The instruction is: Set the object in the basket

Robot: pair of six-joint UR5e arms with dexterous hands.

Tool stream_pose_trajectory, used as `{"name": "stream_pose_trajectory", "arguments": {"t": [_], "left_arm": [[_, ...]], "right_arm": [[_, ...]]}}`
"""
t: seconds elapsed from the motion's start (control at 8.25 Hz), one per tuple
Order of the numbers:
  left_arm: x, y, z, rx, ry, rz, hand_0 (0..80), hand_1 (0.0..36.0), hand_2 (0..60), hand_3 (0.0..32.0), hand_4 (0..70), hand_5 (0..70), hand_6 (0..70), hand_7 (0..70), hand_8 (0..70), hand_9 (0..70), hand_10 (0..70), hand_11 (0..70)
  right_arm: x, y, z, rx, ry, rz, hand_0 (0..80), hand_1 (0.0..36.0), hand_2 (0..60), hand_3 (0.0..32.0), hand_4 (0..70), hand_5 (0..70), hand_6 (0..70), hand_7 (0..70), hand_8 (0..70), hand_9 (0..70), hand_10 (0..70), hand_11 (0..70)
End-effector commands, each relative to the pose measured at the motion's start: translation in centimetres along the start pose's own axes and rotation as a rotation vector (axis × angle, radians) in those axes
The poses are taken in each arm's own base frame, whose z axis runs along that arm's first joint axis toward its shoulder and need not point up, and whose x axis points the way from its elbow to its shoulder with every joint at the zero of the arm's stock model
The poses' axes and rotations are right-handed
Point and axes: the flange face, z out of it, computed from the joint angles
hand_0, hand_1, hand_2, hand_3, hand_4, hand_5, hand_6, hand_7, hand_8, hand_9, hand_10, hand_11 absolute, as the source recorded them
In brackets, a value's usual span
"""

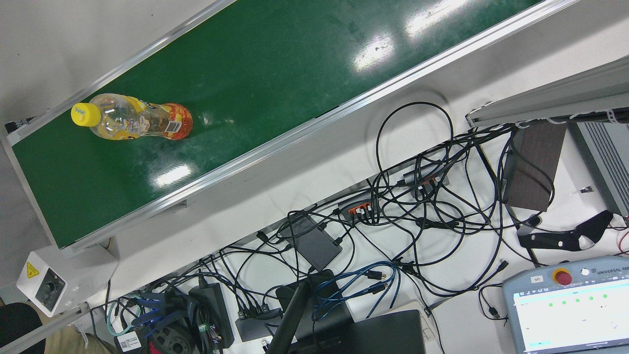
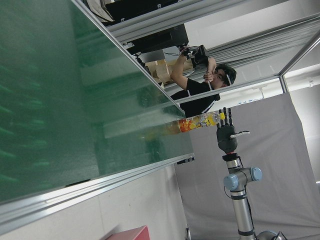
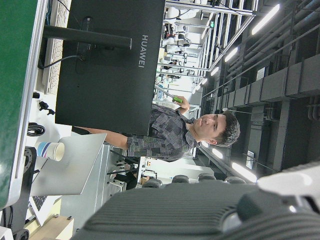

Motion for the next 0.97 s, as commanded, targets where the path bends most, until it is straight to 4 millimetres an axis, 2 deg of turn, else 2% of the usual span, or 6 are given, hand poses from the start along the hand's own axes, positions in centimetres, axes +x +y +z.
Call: {"name": "stream_pose_trajectory", "arguments": {"t": [0.0,0.12,0.36,0.73,0.85], "left_arm": [[-1.8,0.0,2.1,-0.013,-0.017,-0.011,46.0,4.0,0.0,0.0,16.5,9.6,0.0,0.0,5.3,9.2,8.2,12.5],[-1.8,0.0,2.1,-0.013,-0.019,-0.011,46.3,4.1,0.0,0.0,16.6,9.7,0.0,0.0,5.5,9.4,7.9,12.0],[-3.1,0.5,2.4,-0.017,-0.039,-0.019,46.3,4.1,0.0,0.0,17.0,10.5,0.0,0.0,5.7,9.9,7.9,12.1],[-3.4,0.6,2.5,-0.016,-0.044,-0.02,46.3,4.3,0.0,0.0,17.0,11.8,0.0,0.0,6.0,10.1,8.1,12.3],[-3.4,1.2,3.2,-0.025,-0.042,-0.022,46.4,4.4,0.0,0.0,17.0,11.8,0.0,0.0,5.9,10.3,8.0,12.3]], "right_arm": [[0.0,0.1,0.0,-0.001,0.0,0.0,0.0,0.0,0.0,0.0,0.0,0.0,0.0,0.0,0.0,0.0,0.0,0.0],[0.0,-0.1,-0.1,0.002,0.0,0.0,0.0,0.0,0.0,0.0,0.0,0.0,0.0,0.0,0.0,0.0,0.0,0.0],[0.0,0.1,0.0,-0.001,0.0,0.0,0.0,0.0,0.0,0.0,0.0,0.0,0.0,0.0,0.0,0.0,0.0,0.0],[0.0,0.0,0.0,0.0,0.0,0.0,0.0,0.0,0.0,0.0,0.0,0.0,0.0,0.0,0.0,0.0,0.0,0.0],[0.0,0.0,0.0,0.0,0.0,0.0,0.0,0.0,0.0,0.0,0.0,0.0,0.0,0.0,0.0,0.0,0.0,0.0]]}}
